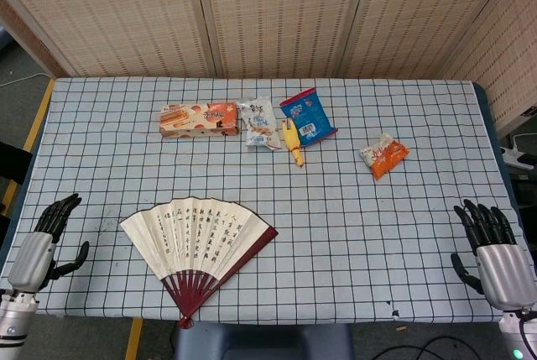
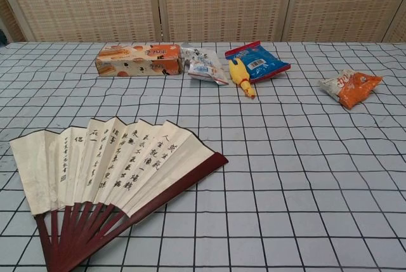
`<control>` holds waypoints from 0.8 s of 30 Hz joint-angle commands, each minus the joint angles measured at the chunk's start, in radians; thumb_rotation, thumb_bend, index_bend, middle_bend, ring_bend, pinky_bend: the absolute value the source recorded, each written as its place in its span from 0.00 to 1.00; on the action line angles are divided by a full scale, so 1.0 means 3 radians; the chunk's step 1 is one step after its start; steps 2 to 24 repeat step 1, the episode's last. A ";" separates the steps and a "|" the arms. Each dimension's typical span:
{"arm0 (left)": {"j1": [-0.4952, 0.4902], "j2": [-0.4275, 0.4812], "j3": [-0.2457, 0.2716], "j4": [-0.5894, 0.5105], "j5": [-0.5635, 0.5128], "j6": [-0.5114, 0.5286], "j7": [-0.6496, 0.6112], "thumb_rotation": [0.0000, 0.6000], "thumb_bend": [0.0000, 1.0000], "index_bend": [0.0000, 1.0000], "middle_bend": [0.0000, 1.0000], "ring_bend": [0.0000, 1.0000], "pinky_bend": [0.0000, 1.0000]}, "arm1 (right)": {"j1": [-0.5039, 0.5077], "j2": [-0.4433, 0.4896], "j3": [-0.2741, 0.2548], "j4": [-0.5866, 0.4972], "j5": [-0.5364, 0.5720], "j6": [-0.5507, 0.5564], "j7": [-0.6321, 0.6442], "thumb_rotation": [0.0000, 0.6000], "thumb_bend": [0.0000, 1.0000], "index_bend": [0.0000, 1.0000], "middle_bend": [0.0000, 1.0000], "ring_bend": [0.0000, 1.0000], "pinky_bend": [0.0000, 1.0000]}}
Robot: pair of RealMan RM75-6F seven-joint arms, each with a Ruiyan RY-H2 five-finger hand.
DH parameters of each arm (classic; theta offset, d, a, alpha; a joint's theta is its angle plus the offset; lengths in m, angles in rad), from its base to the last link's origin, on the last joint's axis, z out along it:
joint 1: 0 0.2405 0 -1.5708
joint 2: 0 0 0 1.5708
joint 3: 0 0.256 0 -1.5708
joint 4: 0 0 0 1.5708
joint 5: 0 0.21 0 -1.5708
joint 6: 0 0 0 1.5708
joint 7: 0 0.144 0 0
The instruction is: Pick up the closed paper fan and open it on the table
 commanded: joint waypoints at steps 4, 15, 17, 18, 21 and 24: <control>0.0269 0.0289 0.0145 -0.0441 0.0076 0.0111 0.1519 1.00 0.47 0.00 0.00 0.00 0.03 | -0.0028 -0.0003 0.0056 0.0066 0.0018 -0.0085 0.0014 1.00 0.32 0.00 0.00 0.00 0.00; 0.0269 0.0289 0.0145 -0.0441 0.0076 0.0111 0.1519 1.00 0.47 0.00 0.00 0.00 0.03 | -0.0028 -0.0003 0.0056 0.0066 0.0018 -0.0085 0.0014 1.00 0.32 0.00 0.00 0.00 0.00; 0.0269 0.0289 0.0145 -0.0441 0.0076 0.0111 0.1519 1.00 0.47 0.00 0.00 0.00 0.03 | -0.0028 -0.0003 0.0056 0.0066 0.0018 -0.0085 0.0014 1.00 0.32 0.00 0.00 0.00 0.00; 0.0269 0.0289 0.0145 -0.0441 0.0076 0.0111 0.1519 1.00 0.47 0.00 0.00 0.00 0.03 | -0.0028 -0.0003 0.0056 0.0066 0.0018 -0.0085 0.0014 1.00 0.32 0.00 0.00 0.00 0.00; 0.0269 0.0289 0.0145 -0.0441 0.0076 0.0111 0.1519 1.00 0.47 0.00 0.00 0.00 0.03 | -0.0028 -0.0003 0.0056 0.0066 0.0018 -0.0085 0.0014 1.00 0.32 0.00 0.00 0.00 0.00; 0.0269 0.0289 0.0145 -0.0441 0.0076 0.0111 0.1519 1.00 0.47 0.00 0.00 0.00 0.03 | -0.0028 -0.0003 0.0056 0.0066 0.0018 -0.0085 0.0014 1.00 0.32 0.00 0.00 0.00 0.00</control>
